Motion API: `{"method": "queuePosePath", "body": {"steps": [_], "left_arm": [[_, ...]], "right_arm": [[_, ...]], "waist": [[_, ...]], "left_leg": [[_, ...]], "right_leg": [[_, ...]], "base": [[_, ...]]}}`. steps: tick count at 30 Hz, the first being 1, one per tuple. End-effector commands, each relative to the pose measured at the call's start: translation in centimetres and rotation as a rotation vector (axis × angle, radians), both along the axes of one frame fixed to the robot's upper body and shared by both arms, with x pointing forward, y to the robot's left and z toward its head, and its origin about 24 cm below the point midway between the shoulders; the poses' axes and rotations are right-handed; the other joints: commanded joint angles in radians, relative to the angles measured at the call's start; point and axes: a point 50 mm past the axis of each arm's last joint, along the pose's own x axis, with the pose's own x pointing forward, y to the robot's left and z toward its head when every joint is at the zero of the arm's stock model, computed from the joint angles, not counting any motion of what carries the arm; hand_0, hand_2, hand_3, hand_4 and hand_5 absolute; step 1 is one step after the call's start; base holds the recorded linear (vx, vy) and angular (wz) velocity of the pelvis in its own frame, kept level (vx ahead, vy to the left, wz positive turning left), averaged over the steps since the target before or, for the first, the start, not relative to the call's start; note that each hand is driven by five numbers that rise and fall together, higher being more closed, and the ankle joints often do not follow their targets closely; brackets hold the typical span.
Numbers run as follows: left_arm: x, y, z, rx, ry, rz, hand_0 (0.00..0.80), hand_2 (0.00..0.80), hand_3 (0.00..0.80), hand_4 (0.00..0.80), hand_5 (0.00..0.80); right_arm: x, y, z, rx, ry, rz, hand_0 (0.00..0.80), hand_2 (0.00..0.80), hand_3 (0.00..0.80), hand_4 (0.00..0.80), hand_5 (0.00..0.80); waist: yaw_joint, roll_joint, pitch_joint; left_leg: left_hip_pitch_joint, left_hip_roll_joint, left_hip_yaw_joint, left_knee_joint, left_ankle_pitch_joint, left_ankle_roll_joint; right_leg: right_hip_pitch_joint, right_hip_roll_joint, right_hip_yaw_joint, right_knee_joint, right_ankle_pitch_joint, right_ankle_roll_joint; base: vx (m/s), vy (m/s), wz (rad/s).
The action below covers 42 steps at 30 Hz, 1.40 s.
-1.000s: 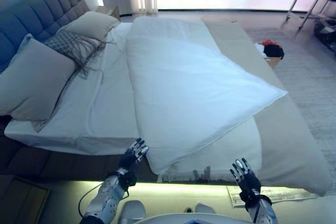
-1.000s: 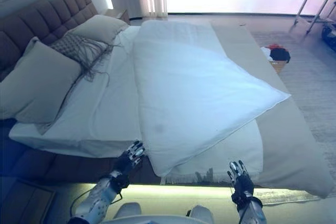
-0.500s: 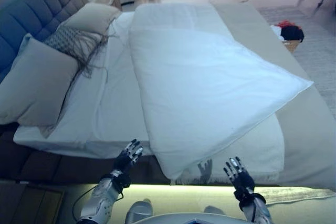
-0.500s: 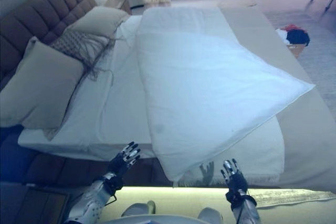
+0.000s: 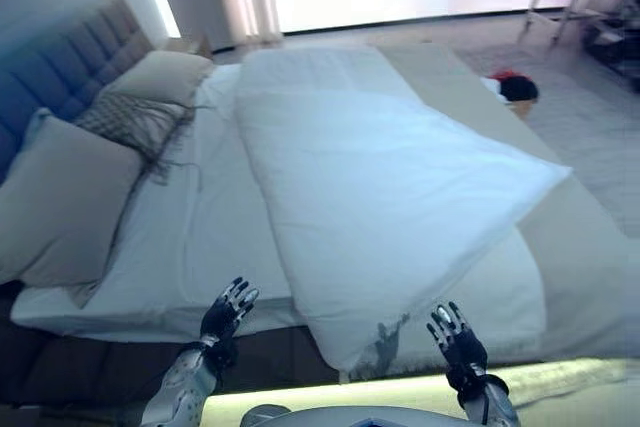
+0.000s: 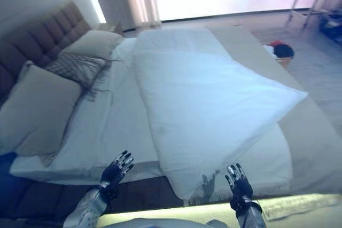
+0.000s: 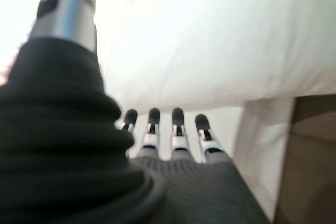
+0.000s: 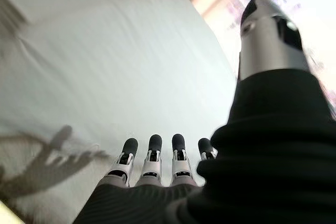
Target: Make the bed neatly
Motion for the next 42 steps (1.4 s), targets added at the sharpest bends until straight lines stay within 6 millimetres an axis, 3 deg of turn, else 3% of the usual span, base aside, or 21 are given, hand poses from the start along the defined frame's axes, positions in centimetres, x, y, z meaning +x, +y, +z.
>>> {"method": "queuePosePath", "body": {"steps": [1,4,9,12,18,21,23,24,26,28,30,32,34,36,38,42], "left_arm": [[3.1,0.8,3.6,0.014,-0.193,-0.012,0.0,0.0,0.0,0.0,0.0],[3.1,1.2,3.4,0.029,-0.179,-0.025,0.0,0.0,0.0,0.0,0.0],[2.7,1.1,3.5,0.03,-0.175,-0.039,0.0,0.0,0.0,0.0,0.0],[2.3,1.0,3.3,0.009,-0.172,0.008,0.0,0.0,0.0,0.0,0.0],[2.8,0.5,3.5,-0.024,-0.204,0.01,0.0,0.0,0.0,0.0,0.0],[2.5,-0.4,3.3,-0.047,-0.199,0.004,0.0,0.0,0.0,0.0,0.0],[2.5,-0.6,3.2,-0.04,-0.198,-0.028,0.0,0.0,0.0,0.0,0.0],[2.7,-0.5,3.1,-0.032,-0.199,-0.039,0.0,0.0,0.0,0.0,0.0],[3.5,-0.3,3.3,-0.007,-0.216,-0.075,0.0,0.0,0.0,0.0,0.0],[3.2,-0.2,3.1,0.015,-0.202,-0.085,0.0,0.0,0.0,0.0,0.0],[3.0,0.0,3.1,0.019,-0.203,-0.091,0.0,0.0,0.0,0.0,0.0],[2.8,0.3,3.3,0.023,-0.206,-0.089,0.0,0.0,0.0,0.0,0.0],[3.2,0.5,3.7,0.013,-0.223,-0.07,0.0,0.0,0.0,0.0,0.0],[3.8,0.3,4.1,0.009,-0.236,-0.045,0.0,0.0,0.0,0.0,0.0],[4.6,0.3,4.2,0.008,-0.241,-0.041,0.0,0.0,0.0,0.0,0.0],[5.5,0.4,4.2,-0.004,-0.246,-0.055,0.0,0.0,0.0,0.0,0.0]], "right_arm": [[1.3,-1.2,1.0,-0.014,-0.093,-0.04,0.0,0.0,0.0,0.0,0.0],[0.6,-1.0,0.4,0.001,-0.071,-0.042,0.0,0.0,0.0,0.0,0.0],[-1.5,-0.9,-0.5,0.014,-0.023,-0.054,0.0,0.0,0.0,0.0,0.0],[-1.8,-1.2,-0.7,0.011,-0.003,-0.055,0.0,0.0,0.0,0.0,0.0],[-0.3,-1.5,0.1,-0.028,-0.019,0.022,0.0,0.0,0.0,0.0,0.0],[0.4,-2.0,0.5,-0.047,-0.03,0.032,0.0,0.0,0.0,0.0,0.0],[1.1,-1.9,1.0,-0.035,-0.069,-0.006,0.0,0.0,0.0,0.0,0.0],[1.4,-1.8,1.1,-0.033,-0.077,-0.022,0.0,0.0,0.0,0.0,0.0],[2.2,-1.2,1.3,-0.021,-0.104,-0.053,0.0,0.0,0.0,0.0,0.0],[1.7,-0.6,1.1,-0.009,-0.099,-0.084,0.0,0.0,0.0,0.0,0.0],[0.9,-0.4,1.0,-0.005,-0.089,-0.086,0.0,0.0,0.0,0.0,0.0],[-0.2,-0.4,0.7,-0.006,-0.056,-0.099,0.0,0.0,0.0,0.0,0.0],[-0.8,-0.5,0.4,-0.007,-0.046,-0.092,0.0,0.0,0.0,0.0,0.0],[-0.9,-0.8,0.1,-0.006,-0.053,-0.09,0.0,0.0,0.0,0.0,0.0],[-0.3,-1.1,0.0,-0.001,-0.063,-0.096,0.0,0.0,0.0,0.0,0.0],[0.4,-1.1,-0.2,0.015,-0.061,-0.105,0.0,0.0,0.0,0.0,0.0]], "waist": [[-0.011,-0.082,0.052],[-0.009,-0.092,0.055],[-0.018,-0.101,0.05],[-0.019,-0.103,0.051],[-0.023,-0.105,0.067],[0.002,-0.095,0.084],[0.017,-0.071,0.079],[0.022,-0.068,0.085],[0.022,-0.064,0.085],[0.01,-0.044,0.079],[-0.003,-0.036,0.081],[-0.021,-0.027,0.08],[-0.036,-0.028,0.076],[-0.052,-0.045,0.068],[-0.063,-0.071,0.058],[-0.058,-0.089,0.042]], "left_leg": [[-0.03,-0.089,0.001,-0.002,-0.007,0.125],[-0.012,-0.057,0.027,-0.012,-0.02,0.117],[-0.002,-0.022,0.062,0.046,-0.054,0.108],[0.0,-0.009,0.058,0.092,-0.073,0.101],[-0.031,0.0,0.019,0.265,-0.132,0.086],[-0.073,0.02,0.029,0.28,-0.069,0.061],[-0.075,0.039,0.037,0.114,0.029,0.039],[-0.071,0.038,0.033,0.103,0.034,0.039],[-0.058,0.022,0.016,0.062,0.033,0.065],[-0.023,-0.028,-0.01,0.014,0.032,0.099],[-0.008,-0.065,-0.019,0.005,0.022,0.127],[0.007,-0.091,-0.009,0.0,0.012,0.146],[0.022,-0.105,-0.007,-0.004,0.004,0.146],[0.033,-0.112,-0.008,-0.005,-0.011,0.135],[0.046,-0.122,-0.002,-0.016,-0.031,0.125],[0.059,-0.107,0.025,-0.029,-0.053,0.125]], "right_leg": [[-0.003,0.001,-0.031,-0.391,0.483,0.062],[0.017,0.018,-0.038,-0.423,0.489,0.078],[0.058,-0.001,-0.037,-0.382,0.431,0.08],[0.085,0.018,-0.036,-0.381,0.4,0.073],[0.09,0.039,-0.013,-0.298,0.31,0.029],[0.146,0.05,-0.049,-0.319,0.294,0.01],[0.169,0.064,-0.087,-0.344,0.291,0.016],[0.171,0.057,-0.09,-0.331,0.29,0.017],[0.144,0.018,-0.077,-0.243,0.278,0.028],[0.065,-0.052,-0.029,-0.048,0.319,0.04],[-0.005,-0.077,0.02,0.067,0.382,0.042],[-0.05,-0.073,0.049,0.106,0.407,0.026],[-0.042,-0.057,0.037,0.005,0.412,0.023],[-0.023,-0.036,0.024,-0.219,0.438,0.044],[-0.025,-0.017,0.013,-0.431,0.52,0.084],[-0.02,-0.001,0.0,-0.522,0.551,0.106]], "base": [[0.15,-0.223,-0.61],[0.148,-0.244,-0.04],[0.136,-0.202,0.14],[0.124,-0.232,0.29],[0.093,-0.137,0.3],[0.012,0.037,0.09],[-0.01,0.156,0.32],[0.007,0.205,0.53],[0.028,0.288,0.43],[0.056,0.394,0.22],[0.058,0.328,0.31],[0.067,0.278,0.23],[0.074,0.108,0.18],[0.108,-0.053,-0.05],[0.126,-0.112,-0.22],[0.072,-0.069,-0.21]]}}
